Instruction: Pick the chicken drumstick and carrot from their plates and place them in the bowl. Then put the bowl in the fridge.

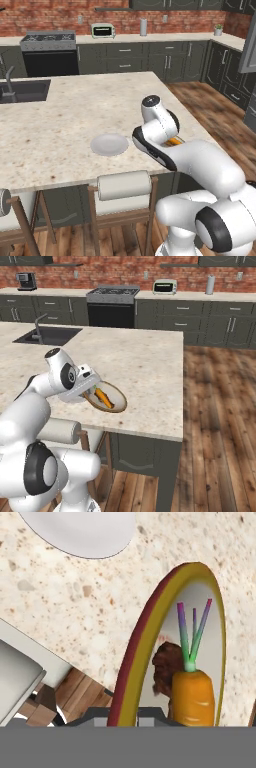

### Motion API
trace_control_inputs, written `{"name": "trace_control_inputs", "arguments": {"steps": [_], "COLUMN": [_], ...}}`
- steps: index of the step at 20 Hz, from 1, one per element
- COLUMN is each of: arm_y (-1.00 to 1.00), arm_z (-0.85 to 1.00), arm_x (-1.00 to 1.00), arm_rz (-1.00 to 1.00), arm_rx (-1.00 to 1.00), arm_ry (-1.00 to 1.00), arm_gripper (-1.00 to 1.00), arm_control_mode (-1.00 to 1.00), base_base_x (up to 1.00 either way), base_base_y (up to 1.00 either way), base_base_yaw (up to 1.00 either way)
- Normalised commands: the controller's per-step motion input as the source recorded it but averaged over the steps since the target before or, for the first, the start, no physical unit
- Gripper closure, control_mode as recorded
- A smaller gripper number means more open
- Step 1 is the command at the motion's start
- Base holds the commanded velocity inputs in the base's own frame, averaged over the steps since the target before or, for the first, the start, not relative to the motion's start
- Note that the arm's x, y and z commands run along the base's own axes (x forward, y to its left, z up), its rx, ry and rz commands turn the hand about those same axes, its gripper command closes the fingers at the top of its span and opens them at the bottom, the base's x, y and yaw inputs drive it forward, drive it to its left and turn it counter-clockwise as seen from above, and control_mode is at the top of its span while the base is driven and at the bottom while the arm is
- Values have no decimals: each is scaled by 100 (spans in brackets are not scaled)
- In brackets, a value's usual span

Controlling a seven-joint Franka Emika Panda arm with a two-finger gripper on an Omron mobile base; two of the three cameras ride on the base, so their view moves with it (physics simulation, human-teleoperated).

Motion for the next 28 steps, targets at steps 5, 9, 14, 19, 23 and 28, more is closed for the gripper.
{"name": "trace_control_inputs", "arguments": {"steps": [5,9,14,19,23,28], "arm_y": [0,0,0,0,0,0], "arm_z": [0,0,0,0,0,0], "arm_x": [0,0,0,0,0,0], "arm_rz": [0,0,0,0,0,0], "arm_rx": [0,0,0,0,0,0], "arm_ry": [0,0,0,0,0,0], "arm_gripper": [100,100,100,100,100,100], "arm_control_mode": [-100,-100,-100,100,100,100], "base_base_x": [0,0,0,0,0,0], "base_base_y": [0,0,0,0,0,0], "base_base_yaw": [0,0,0,0,0,0]}}
